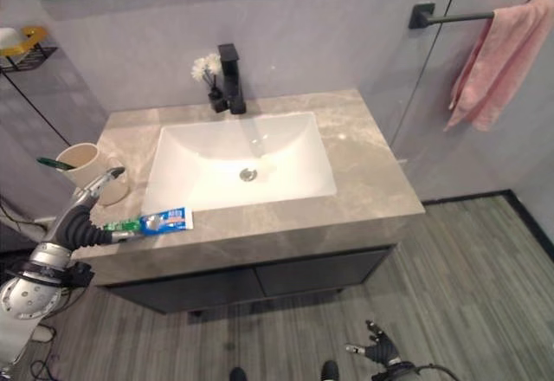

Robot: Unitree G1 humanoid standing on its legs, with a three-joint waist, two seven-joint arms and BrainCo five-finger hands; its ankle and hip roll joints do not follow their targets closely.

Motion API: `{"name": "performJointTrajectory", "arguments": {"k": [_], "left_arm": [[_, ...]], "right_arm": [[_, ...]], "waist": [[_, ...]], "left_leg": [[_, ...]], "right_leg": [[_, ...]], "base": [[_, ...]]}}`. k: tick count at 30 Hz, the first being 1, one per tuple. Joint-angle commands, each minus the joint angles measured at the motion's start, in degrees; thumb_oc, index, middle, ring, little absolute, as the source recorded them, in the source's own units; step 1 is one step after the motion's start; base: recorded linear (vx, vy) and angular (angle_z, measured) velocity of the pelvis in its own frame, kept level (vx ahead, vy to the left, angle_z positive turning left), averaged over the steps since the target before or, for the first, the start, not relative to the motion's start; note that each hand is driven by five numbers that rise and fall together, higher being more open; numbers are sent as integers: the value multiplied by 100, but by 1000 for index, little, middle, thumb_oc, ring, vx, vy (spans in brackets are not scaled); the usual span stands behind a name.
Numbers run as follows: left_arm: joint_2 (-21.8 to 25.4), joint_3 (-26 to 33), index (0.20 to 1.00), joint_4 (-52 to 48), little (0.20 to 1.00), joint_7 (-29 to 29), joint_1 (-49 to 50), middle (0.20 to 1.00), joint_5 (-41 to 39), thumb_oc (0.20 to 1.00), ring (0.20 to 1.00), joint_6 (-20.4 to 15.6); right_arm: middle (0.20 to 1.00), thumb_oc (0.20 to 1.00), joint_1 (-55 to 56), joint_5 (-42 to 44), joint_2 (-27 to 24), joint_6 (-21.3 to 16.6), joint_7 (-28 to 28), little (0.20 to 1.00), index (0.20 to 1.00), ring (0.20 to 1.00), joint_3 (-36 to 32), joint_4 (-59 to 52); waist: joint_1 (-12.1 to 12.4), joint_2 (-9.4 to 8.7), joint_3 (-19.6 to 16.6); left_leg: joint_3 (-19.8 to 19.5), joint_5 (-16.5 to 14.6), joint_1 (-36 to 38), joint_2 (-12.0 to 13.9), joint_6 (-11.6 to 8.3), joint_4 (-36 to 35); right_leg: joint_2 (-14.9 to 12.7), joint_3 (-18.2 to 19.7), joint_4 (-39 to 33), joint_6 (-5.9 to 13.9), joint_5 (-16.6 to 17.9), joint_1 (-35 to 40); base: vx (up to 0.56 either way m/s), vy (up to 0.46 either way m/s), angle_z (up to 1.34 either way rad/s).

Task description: Put brush and paste in cup on sink, flatten towel.

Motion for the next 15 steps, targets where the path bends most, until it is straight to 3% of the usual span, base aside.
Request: {"name": "performJointTrajectory", "arguments": {"k": [1,15], "left_arm": [[582,449,1000,-9,1000,236,-224,1000,51,1000,1000,-168],[789,619,1000,231,1000,233,-54,1000,-34,1000,1000,-153]], "right_arm": [[1000,1000,-395,76,4,-212,22,1000,1000,1000,27,-232],[1000,1000,-571,-14,-91,-211,11,1000,1000,1000,156,-370]], "waist": [[-35,-367,175],[63,-455,432]], "left_leg": [[-102,-138,-103,79,-146,38],[-226,-21,-511,50,-144,38]], "right_leg": [[-585,164,7,588,273,-83],[-655,60,7,623,381,-370]], "base": [[-30,17,-1],[-7,6,0]]}}
